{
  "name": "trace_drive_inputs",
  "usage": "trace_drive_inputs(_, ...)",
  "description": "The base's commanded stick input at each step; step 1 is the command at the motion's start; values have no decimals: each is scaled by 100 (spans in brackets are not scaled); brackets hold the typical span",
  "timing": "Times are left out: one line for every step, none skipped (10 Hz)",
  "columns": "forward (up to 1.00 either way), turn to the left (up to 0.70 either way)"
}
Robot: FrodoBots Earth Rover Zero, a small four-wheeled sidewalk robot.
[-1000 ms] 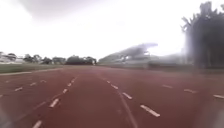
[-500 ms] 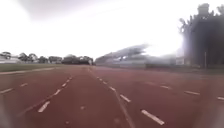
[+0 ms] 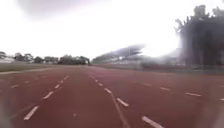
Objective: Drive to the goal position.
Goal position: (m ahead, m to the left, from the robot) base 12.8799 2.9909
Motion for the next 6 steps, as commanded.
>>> trace_drive_inputs(45, 0)
trace_drive_inputs(45, 0)
trace_drive_inputs(45, 0)
trace_drive_inputs(45, 0)
trace_drive_inputs(45, 0)
trace_drive_inputs(45, 0)
